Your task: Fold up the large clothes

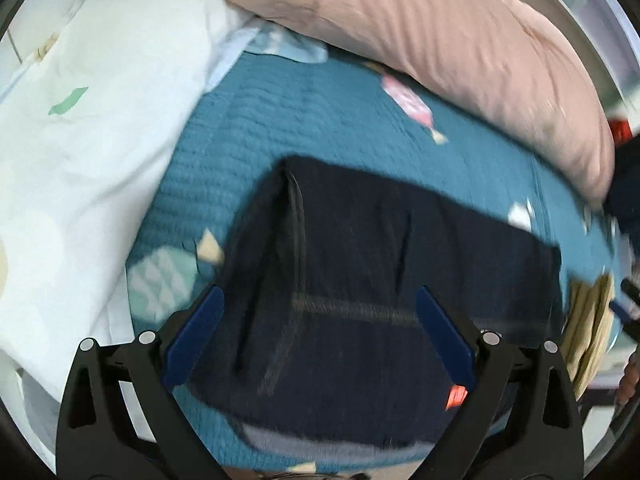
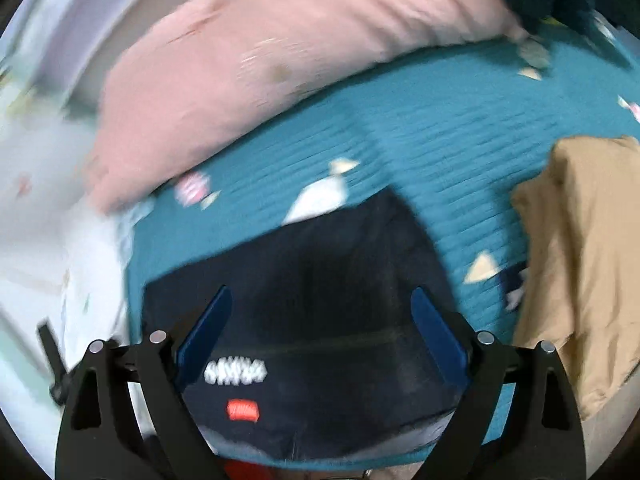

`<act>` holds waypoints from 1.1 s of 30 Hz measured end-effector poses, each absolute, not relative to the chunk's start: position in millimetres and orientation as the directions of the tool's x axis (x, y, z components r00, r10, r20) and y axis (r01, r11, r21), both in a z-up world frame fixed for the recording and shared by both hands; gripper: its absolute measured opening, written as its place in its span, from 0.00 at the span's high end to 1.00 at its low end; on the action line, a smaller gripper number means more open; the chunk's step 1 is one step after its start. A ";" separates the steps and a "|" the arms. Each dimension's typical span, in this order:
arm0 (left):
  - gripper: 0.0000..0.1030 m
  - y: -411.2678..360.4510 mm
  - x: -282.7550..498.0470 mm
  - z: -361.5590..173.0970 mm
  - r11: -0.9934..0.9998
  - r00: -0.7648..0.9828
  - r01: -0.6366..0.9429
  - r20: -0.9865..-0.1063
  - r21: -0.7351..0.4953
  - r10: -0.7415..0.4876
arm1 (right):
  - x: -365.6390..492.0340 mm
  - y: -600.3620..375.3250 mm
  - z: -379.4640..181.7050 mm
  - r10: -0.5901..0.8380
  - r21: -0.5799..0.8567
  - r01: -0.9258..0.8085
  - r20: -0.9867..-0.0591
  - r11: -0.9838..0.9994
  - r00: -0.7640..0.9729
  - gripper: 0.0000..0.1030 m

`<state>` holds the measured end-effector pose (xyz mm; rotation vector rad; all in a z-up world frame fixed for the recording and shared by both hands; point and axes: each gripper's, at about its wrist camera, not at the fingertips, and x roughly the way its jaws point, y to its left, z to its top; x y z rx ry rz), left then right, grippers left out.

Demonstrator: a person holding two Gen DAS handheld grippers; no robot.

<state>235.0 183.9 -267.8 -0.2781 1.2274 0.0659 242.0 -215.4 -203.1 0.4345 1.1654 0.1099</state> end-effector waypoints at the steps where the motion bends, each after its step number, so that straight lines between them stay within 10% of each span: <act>1: 0.07 176.8 230.7 -267.4 0.968 0.340 -0.182 -0.935 -0.174 -0.104 | 231.2 -206.8 -200.2 0.308 0.384 0.109 -0.854 0.917 0.419 0.15; 17: 0.07 49.4 145.4 -304.1 0.993 0.395 0.069 -0.911 -0.097 -0.116 | 119.5 -75.9 -235.1 0.039 0.020 -0.039 -0.813 0.999 0.581 0.12; 21: 0.11 47.9 142.1 -322.8 0.997 0.398 0.007 -0.914 -0.083 -0.079 | 123.1 -73.6 -272.1 0.100 0.108 -0.010 -0.880 0.994 0.464 0.62; 22: 0.25 47.5 141.8 -327.8 0.997 0.396 -0.001 -0.915 -0.083 -0.076 | 124.5 -73.1 -279.1 0.108 0.120 -0.001 -0.893 0.993 0.437 0.82; 26: 0.51 46.1 144.3 -354.4 0.997 0.360 -0.013 -0.931 -0.072 -0.063 | 130.1 -73.4 -318.6 0.142 0.162 0.034 -0.934 0.986 0.328 0.89; 33: 0.51 47.5 134.1 -366.8 0.998 0.393 0.015 -0.917 -0.068 -0.069 | 123.8 -50.0 -343.4 0.024 -0.005 -0.081 -0.937 0.997 0.348 0.89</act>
